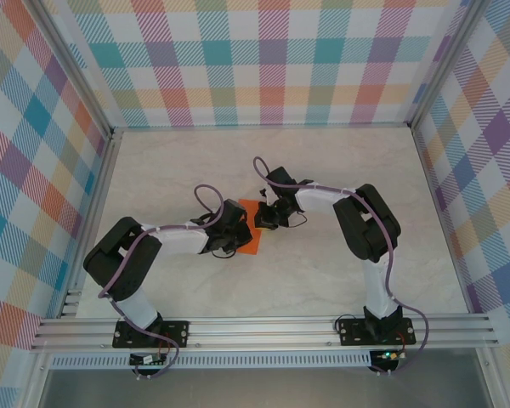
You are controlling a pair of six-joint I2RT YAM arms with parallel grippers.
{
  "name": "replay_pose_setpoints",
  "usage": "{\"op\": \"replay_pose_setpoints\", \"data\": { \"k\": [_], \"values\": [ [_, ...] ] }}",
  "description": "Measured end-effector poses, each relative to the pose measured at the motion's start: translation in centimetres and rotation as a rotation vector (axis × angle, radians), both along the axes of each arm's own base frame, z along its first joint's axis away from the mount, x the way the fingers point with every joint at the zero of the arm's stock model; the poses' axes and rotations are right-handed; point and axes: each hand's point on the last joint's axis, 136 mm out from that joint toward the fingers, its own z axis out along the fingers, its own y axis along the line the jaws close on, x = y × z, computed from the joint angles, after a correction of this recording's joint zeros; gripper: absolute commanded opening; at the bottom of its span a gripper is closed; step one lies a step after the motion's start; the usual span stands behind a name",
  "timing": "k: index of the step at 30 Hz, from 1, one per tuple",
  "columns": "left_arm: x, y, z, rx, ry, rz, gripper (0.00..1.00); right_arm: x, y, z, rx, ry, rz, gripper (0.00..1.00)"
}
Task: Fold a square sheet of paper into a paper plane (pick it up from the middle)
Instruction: Fold the triangle a second time at the center of the table.
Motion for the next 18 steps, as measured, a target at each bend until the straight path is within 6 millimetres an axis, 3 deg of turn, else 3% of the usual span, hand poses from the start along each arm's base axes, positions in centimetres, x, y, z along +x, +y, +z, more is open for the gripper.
{"op": "replay_pose_setpoints", "data": {
  "k": [9,18],
  "values": [
    [0.6,-0.4,0.6,-0.052,-0.005,0.057,0.15,0.0,0.0,0.0,-0.003,-0.012,0.015,0.06],
    [2.4,-1.0,2.4,-0.067,-0.064,0.049,0.14,0.0,0.0,-0.1,-0.005,-0.008,0.016,0.06]
  ]
}}
